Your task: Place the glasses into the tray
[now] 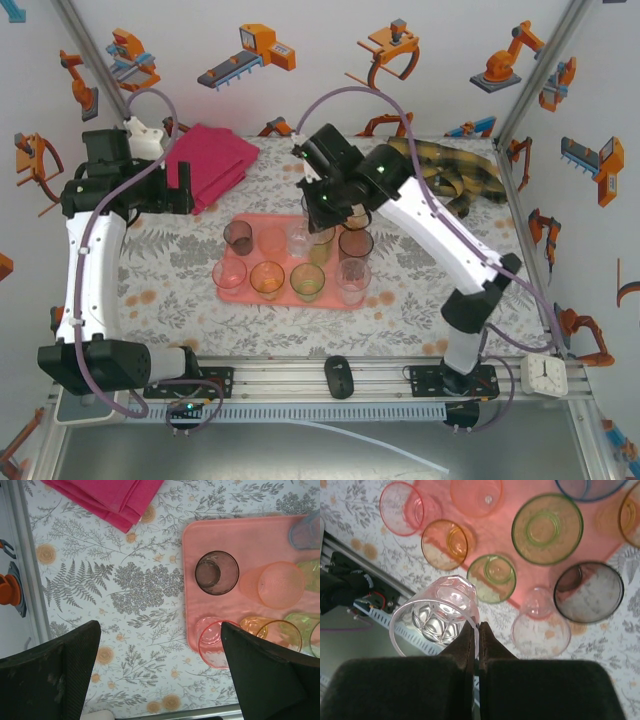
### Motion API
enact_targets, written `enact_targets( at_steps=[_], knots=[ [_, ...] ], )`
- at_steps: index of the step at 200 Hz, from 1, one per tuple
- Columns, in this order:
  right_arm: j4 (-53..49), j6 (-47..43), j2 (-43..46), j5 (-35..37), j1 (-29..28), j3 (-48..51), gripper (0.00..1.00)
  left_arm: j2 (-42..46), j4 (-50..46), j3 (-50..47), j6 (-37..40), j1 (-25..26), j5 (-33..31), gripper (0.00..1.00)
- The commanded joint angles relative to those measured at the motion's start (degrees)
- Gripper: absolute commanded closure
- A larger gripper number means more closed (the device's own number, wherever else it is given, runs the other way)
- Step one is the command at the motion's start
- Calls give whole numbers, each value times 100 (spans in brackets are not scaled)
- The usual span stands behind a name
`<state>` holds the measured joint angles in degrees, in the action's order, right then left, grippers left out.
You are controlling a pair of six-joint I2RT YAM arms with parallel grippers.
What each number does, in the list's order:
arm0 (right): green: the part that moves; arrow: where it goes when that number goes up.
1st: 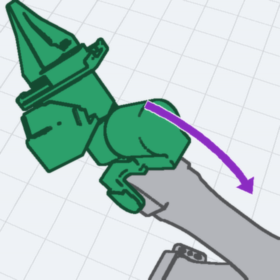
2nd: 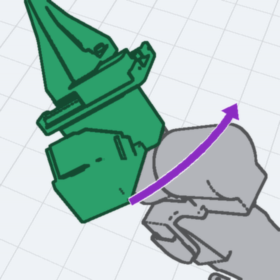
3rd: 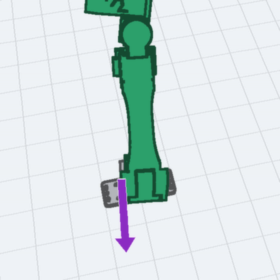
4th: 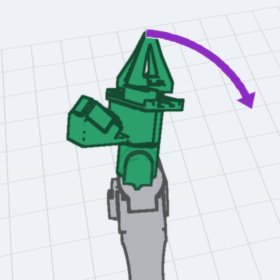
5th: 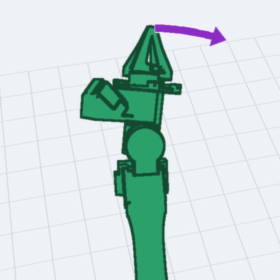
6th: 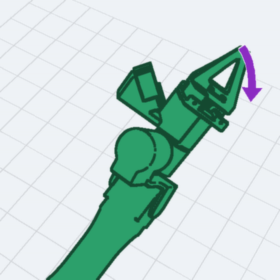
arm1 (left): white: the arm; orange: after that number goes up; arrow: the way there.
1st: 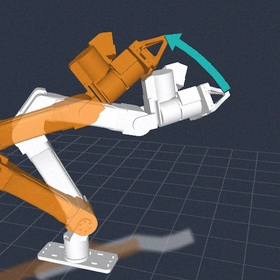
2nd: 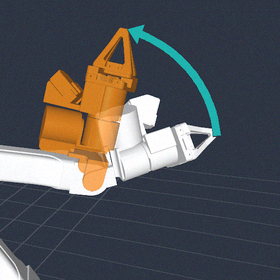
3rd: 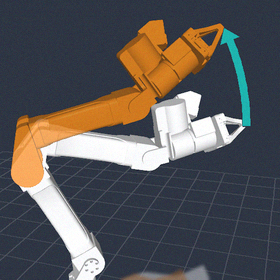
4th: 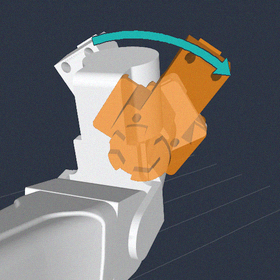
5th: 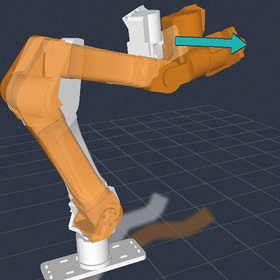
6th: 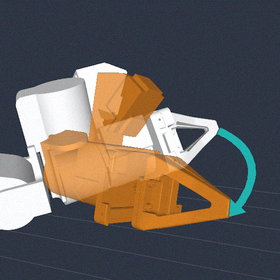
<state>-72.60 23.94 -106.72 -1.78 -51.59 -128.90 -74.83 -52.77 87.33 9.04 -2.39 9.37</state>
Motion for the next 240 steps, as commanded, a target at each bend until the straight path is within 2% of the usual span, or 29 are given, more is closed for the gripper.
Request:
enact_targets(
  at_steps=[1,54,87,137,240],
  knots=[
    [-8,-425,-497,-84,83,-756,100,29,-141,-71,-83,-17,373,3],
    [217,-746,-1568,253,245,-1798,100,166,-25,-382,-12,-73,562,3],
    [830,-855,-1802,418,384,-1701,100,248,31,-441,-134,-68,856,3],
    [1620,-941,-2142,553,524,-1595,100,282,35,-714,-82,-70,887,2],
    [2218,-1144,-2865,857,613,-1632,100,189,-228,-723,-16,-74,911,2]
  ],
)
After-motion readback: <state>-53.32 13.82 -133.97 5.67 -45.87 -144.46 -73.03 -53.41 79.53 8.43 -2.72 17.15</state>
